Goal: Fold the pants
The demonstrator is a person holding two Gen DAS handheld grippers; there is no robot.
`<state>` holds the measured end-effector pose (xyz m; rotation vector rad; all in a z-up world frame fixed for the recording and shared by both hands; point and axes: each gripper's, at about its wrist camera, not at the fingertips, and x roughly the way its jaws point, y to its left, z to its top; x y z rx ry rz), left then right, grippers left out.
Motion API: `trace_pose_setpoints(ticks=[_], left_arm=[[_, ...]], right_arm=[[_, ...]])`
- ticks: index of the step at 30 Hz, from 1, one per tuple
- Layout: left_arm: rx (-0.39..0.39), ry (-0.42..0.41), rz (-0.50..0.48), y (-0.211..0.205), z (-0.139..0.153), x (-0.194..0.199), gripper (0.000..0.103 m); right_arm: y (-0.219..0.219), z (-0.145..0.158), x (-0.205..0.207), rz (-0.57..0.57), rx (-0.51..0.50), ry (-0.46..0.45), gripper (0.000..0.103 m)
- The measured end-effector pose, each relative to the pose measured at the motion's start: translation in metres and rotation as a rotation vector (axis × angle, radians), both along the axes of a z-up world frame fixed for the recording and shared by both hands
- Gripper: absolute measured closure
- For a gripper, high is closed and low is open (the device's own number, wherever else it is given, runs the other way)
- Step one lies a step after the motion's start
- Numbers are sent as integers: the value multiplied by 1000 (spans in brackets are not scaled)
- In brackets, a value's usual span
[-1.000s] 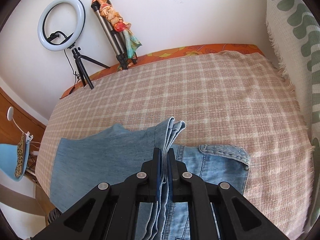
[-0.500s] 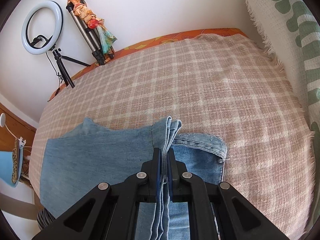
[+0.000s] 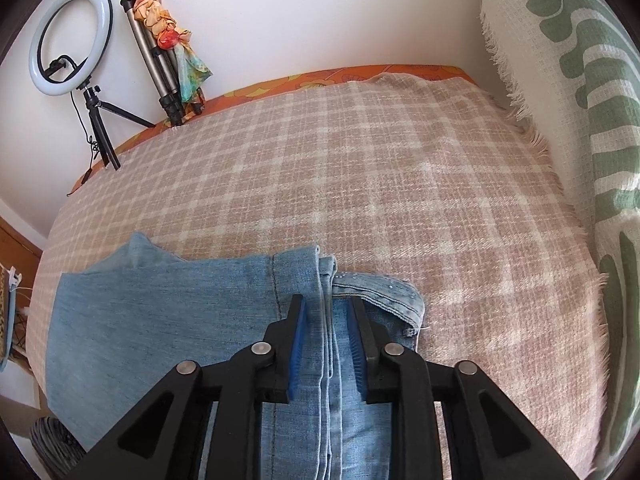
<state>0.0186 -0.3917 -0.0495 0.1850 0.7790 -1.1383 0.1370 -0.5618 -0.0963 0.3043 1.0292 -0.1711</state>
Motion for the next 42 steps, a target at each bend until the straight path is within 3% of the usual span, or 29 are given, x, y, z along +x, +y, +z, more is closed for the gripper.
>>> trace_pose_setpoints(ticks=[2, 10, 20, 25, 29, 36, 42], left_arm=[[-14, -12, 23, 13, 7, 4, 73], [-46, -41, 169, 78, 29, 25, 69], [23, -34, 486, 210, 12, 73, 66], [71, -7, 651, 271, -8, 97, 66], [75, 89, 726, 309, -34, 107, 66], [36, 241, 793, 335, -65, 110, 66], [45, 245, 800, 341, -70, 108, 66]], right_arm=[[1, 8, -2, -5, -17, -18, 68], [31, 45, -13, 13, -70, -129, 56], [132, 70, -2, 225, 14, -206, 52], [197, 64, 18, 360, 59, -189, 52], [254, 53, 35, 470, 85, -163, 52], [346, 28, 68, 625, 115, -60, 52], [405, 5, 90, 702, 151, 63, 52]])
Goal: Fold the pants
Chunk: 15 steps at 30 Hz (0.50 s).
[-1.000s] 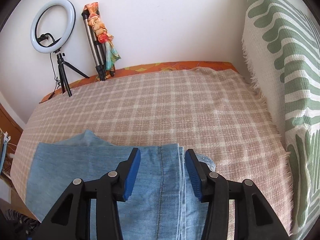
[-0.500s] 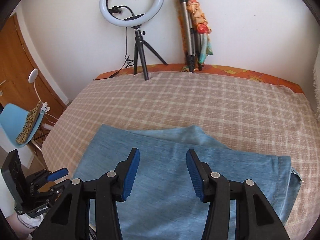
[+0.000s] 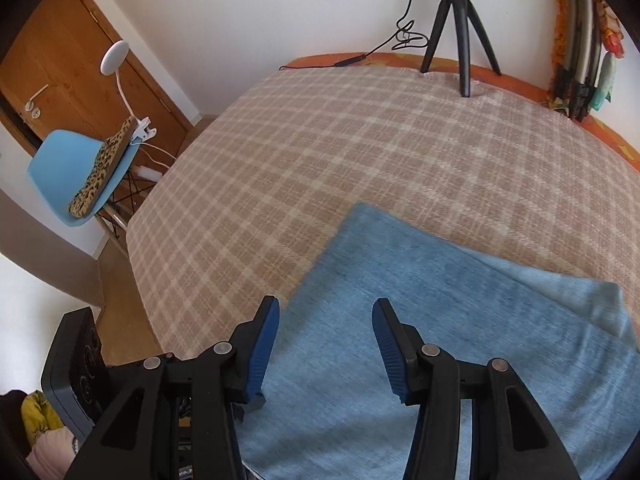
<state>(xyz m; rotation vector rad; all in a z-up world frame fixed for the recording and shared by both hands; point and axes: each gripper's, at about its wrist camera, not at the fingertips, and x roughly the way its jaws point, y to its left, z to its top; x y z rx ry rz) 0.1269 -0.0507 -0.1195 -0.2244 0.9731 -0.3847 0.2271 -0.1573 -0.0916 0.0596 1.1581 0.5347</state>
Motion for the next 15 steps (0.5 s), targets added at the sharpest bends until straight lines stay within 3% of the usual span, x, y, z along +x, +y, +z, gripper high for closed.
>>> trace_pose_setpoints(ticks=[5, 15], left_arm=[[2, -1, -10, 3, -5, -3, 66], [-39, 10, -4, 14, -7, -11, 67]], right_arm=[[30, -23, 22, 2, -90, 91, 52], [74, -46, 45, 27, -373, 144, 52]])
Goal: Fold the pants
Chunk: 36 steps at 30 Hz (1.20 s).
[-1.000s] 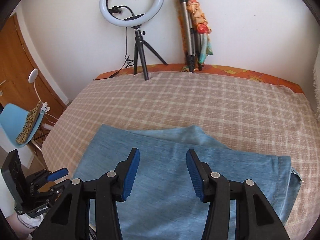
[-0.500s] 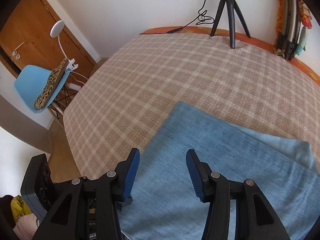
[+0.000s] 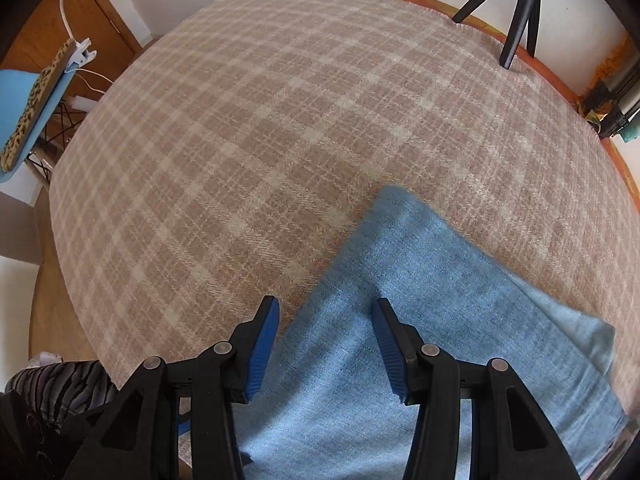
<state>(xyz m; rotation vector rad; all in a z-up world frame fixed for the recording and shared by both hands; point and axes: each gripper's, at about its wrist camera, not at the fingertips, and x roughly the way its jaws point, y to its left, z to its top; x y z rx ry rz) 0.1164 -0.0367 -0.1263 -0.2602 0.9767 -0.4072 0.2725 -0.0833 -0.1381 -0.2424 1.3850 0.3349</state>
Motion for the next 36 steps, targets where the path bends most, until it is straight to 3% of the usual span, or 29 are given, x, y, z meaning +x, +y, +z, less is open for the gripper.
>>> trace_pose_setpoints(ticks=[7, 10, 14, 16, 18, 24, 27, 29, 31, 32, 34, 35, 36], left_arm=[[8, -16, -21, -5, 4, -6, 67], [7, -18, -28, -9, 6, -6, 67], [-2, -15, -22, -8, 5, -6, 67], [-7, -16, -22, -6, 5, -5, 67], [-16, -11, -16, -5, 4, -4, 67], [-64, 32, 3, -1, -1, 4, 61], [-106, 23, -15, -4, 0, 7, 62], [-91, -27, -24, -9, 6, 4, 81], [-77, -71, -31, -14, 12, 1, 86], [-74, -92, -35, -16, 16, -1, 88], [-55, -133, -47, -21, 21, -3, 89], [-44, -153, -54, -23, 24, -5, 90], [-30, -170, -60, -26, 26, -7, 90]], right_arm=[[20, -13, 4, 37, -118, 29, 50], [18, -14, 3, 44, -123, 25, 55], [7, -11, 2, 37, -97, 7, 70], [-1, -7, 0, 40, -71, -8, 76], [-10, -3, -2, 19, -8, -7, 90], [-62, 13, -5, -87, 220, 6, 100], [-79, 19, -5, -127, 293, 6, 100], [-85, 23, -3, -128, 302, 3, 100], [-88, 26, -3, -110, 292, 3, 96], [-87, 27, -2, -114, 270, 3, 91], [-75, 29, -1, -109, 243, 4, 69], [-68, 29, -2, -98, 227, 7, 63], [-59, 28, -1, -83, 211, 8, 63]])
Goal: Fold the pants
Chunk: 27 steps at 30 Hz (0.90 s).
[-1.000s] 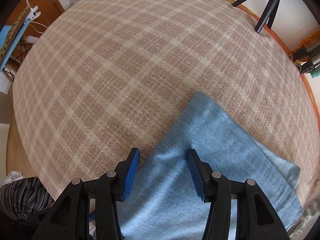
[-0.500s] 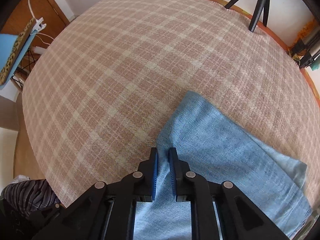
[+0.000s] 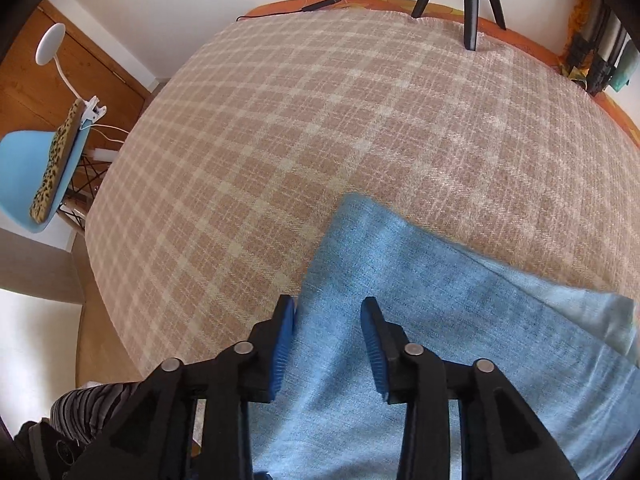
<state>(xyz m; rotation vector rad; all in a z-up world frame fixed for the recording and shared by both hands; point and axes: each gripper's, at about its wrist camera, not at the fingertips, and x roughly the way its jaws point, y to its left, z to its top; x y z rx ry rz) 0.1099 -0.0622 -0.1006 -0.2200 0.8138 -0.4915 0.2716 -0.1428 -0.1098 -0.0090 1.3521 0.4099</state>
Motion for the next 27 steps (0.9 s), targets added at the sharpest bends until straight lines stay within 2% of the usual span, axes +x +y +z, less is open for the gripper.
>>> trace_pose_setpoints(ticks=[4, 9, 10, 14, 15, 20, 27], left_arm=[[25, -38, -14, -6, 3, -3, 90], [52, -82, -31, -14, 9, -11, 91], [55, -87, -35, -16, 9, -10, 91], [48, -87, -43, -19, 10, -9, 91], [48, -89, -46, -19, 10, -9, 91], [30, -81, -62, -18, 10, -10, 92], [-64, -37, -95, -24, 21, -11, 93]], right_arm=[[27, -7, 7, 46, -90, 31, 59], [50, -19, 8, 97, -214, 33, 59], [52, -21, 7, 104, -233, 29, 60], [55, -27, 3, 125, -281, 12, 79], [53, -27, 2, 123, -279, 7, 84], [32, -17, -5, 93, -202, -33, 97], [-19, 23, -16, 2, -3, -104, 100]])
